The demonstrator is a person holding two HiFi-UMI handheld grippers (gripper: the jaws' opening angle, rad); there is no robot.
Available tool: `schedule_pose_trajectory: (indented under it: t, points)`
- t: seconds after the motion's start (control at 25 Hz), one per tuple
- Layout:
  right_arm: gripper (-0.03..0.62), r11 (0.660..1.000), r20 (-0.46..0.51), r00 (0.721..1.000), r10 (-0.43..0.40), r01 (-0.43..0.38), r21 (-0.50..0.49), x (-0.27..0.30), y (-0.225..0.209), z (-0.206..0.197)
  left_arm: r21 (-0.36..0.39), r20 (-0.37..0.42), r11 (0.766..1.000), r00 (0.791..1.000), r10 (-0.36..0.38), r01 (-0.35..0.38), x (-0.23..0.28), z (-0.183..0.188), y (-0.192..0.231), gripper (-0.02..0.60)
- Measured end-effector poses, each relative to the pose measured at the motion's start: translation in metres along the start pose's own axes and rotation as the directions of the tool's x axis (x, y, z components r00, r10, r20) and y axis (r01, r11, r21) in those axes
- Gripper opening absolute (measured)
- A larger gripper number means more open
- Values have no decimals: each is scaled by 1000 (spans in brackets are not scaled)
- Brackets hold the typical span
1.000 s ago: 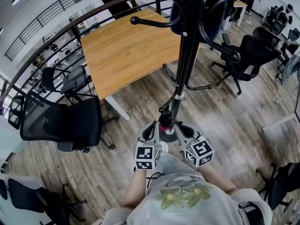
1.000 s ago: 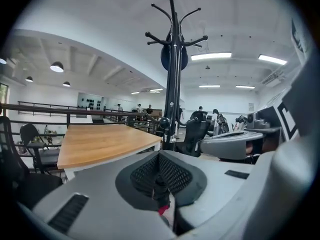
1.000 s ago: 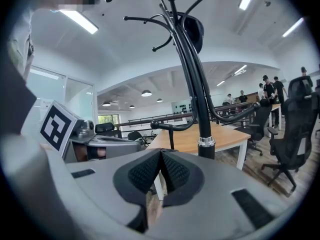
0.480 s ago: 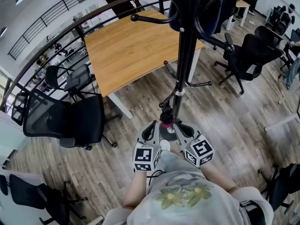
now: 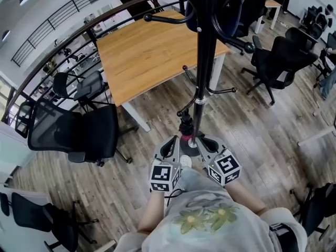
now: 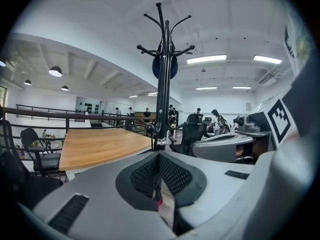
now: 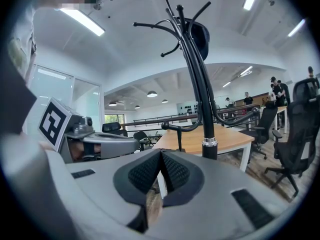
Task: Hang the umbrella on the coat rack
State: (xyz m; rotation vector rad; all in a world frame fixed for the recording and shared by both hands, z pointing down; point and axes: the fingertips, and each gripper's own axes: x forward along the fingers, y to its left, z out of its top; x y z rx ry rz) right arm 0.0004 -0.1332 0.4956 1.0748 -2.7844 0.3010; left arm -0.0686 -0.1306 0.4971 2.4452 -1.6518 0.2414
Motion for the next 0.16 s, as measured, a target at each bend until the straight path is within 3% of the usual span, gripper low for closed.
schedule_pose_trajectory:
  t: [0.16]
  points:
    - [3, 1000, -16, 1000, 4, -4, 2, -7, 1, -6, 3, -7, 1000, 1000, -9, 10, -3, -5, -9, 2]
